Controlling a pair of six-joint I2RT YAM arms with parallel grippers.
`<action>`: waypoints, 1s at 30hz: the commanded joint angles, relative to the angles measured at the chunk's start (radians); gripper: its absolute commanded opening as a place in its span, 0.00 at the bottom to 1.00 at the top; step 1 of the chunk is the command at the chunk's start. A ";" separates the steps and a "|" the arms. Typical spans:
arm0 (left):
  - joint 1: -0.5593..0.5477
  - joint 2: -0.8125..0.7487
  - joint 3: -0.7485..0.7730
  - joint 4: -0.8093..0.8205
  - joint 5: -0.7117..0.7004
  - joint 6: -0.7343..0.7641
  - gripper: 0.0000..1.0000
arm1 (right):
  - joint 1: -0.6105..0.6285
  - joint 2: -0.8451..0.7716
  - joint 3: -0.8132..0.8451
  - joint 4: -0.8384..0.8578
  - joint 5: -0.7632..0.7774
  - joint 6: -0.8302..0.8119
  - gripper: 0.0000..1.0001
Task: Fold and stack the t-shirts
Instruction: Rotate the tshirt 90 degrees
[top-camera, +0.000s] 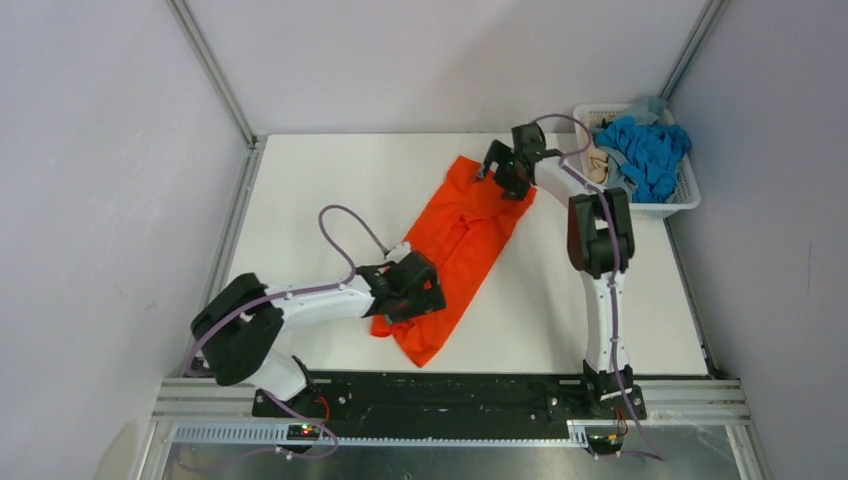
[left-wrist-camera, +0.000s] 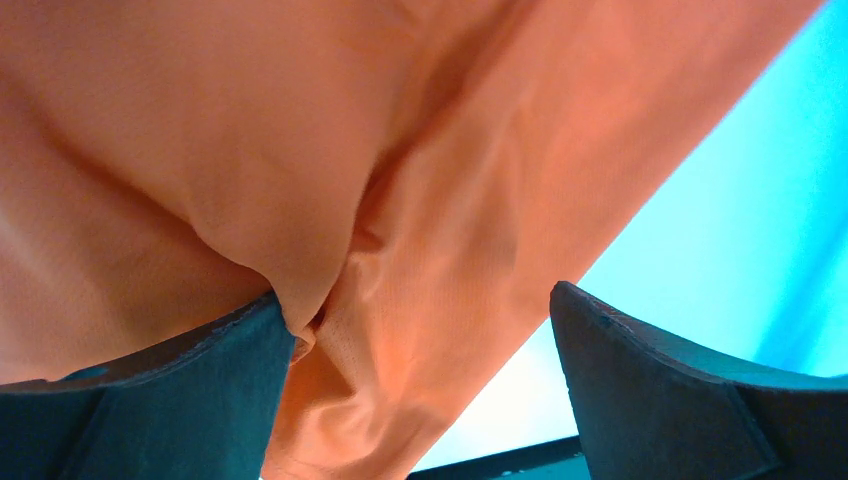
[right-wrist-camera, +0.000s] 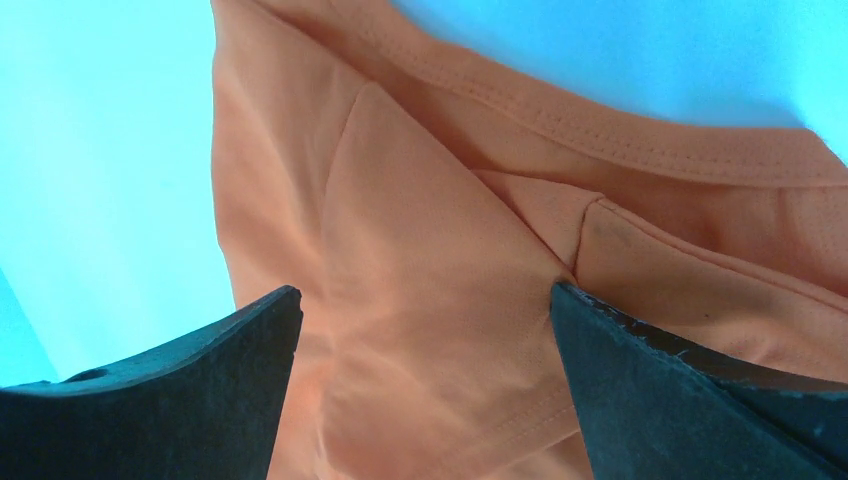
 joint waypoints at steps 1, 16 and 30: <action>-0.070 0.106 0.063 0.059 0.062 -0.087 1.00 | 0.069 0.198 0.290 -0.166 -0.032 -0.043 0.99; -0.233 -0.030 -0.047 0.042 0.161 -0.074 1.00 | 0.147 0.326 0.646 -0.081 0.011 -0.013 0.99; -0.320 -0.364 0.000 -0.189 0.060 0.194 1.00 | 0.172 -0.156 0.367 -0.200 0.045 -0.256 0.99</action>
